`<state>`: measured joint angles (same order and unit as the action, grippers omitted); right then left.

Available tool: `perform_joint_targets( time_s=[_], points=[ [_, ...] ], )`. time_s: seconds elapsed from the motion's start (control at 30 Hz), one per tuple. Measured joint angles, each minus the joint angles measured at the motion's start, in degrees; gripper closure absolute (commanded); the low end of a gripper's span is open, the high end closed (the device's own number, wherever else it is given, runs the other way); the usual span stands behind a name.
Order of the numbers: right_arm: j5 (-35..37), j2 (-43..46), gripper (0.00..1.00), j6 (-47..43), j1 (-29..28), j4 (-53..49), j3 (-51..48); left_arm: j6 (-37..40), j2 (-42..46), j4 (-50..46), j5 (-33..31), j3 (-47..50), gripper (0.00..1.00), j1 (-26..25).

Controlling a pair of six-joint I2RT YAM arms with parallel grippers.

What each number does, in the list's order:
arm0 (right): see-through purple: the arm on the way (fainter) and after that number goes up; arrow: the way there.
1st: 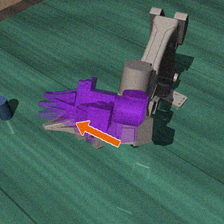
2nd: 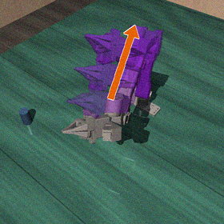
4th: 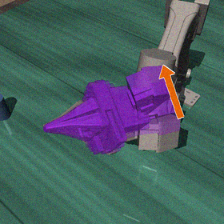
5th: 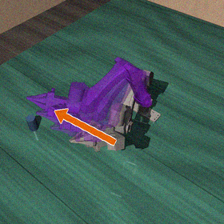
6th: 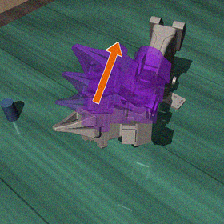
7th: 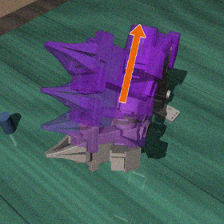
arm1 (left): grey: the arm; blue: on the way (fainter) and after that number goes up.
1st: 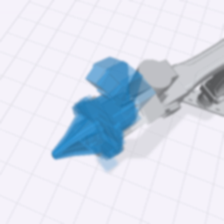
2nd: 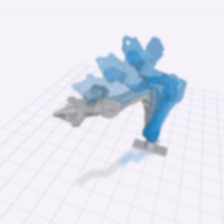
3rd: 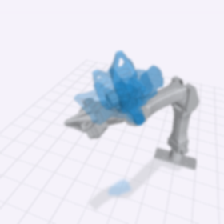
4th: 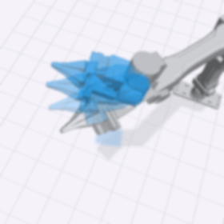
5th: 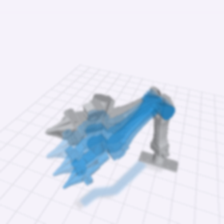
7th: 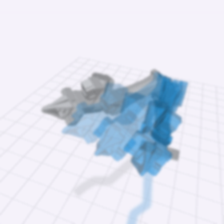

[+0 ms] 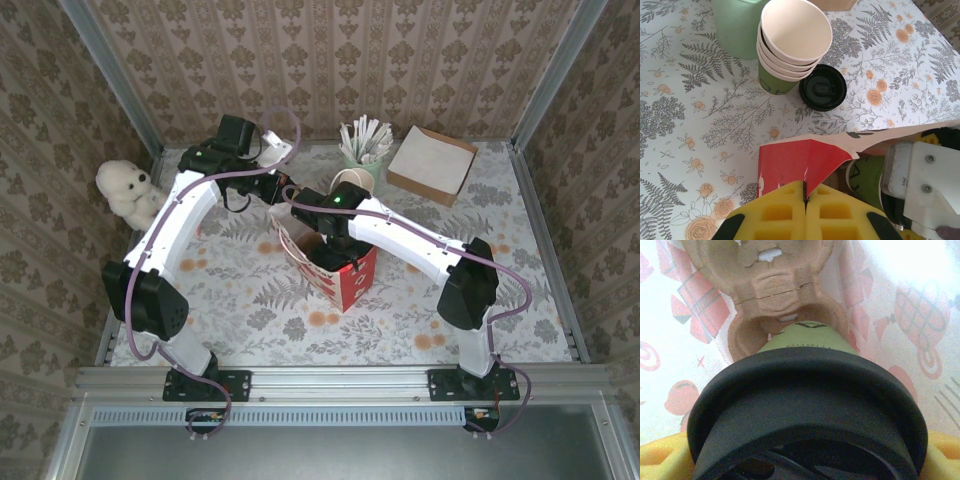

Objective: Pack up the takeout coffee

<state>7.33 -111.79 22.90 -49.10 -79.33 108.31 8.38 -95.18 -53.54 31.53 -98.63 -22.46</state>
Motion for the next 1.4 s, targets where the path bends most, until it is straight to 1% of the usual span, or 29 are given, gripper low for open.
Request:
perform_joint_targets(
  time_s=[0.43,1.4],
  points=[
    [0.0,0.0,0.39,0.2,0.6,1.6,-3.0,0.0,0.0,0.0,0.2,0.0,1.0,-0.1],
    [0.0,0.0,0.39,0.2,1.0,2.2,-3.7,0.2,0.0,-0.2,0.2,0.0,1.0,-0.1]
  ],
)
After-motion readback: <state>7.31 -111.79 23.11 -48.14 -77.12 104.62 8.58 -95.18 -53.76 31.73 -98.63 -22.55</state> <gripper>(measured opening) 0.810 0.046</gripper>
